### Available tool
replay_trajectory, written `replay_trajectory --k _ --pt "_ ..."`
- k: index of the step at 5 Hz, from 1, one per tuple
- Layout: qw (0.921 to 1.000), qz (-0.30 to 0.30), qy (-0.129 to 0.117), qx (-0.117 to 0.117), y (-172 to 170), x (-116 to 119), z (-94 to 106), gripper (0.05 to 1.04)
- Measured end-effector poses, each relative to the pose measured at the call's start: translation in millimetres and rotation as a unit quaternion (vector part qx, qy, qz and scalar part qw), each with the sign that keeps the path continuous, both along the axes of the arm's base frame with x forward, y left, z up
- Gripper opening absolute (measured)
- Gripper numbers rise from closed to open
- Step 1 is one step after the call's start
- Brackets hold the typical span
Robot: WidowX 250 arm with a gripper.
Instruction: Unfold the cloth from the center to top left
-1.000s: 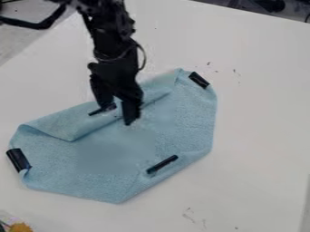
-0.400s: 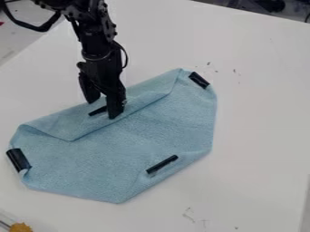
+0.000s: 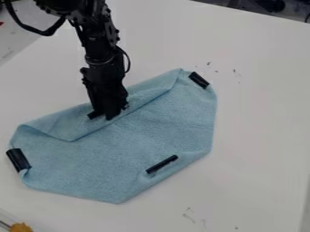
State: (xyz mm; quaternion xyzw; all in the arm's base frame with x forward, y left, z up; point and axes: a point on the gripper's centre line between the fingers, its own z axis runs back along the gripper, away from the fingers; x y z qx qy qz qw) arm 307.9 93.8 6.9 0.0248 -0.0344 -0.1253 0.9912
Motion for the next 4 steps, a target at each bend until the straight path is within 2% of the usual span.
replay_trajectory --k 1,2,3,4 --pt "1.0 -0.003 0.0 -0.001 -3 0 -0.1 0.2" --pt "0.9999 -0.005 0.003 0.009 -8 -1 1.6 0.103" --pt "0.9995 -0.02 0.006 0.025 -7 3 13.4 0.084" --pt "0.9981 -0.046 -0.016 0.039 8 22 34.1 0.084"
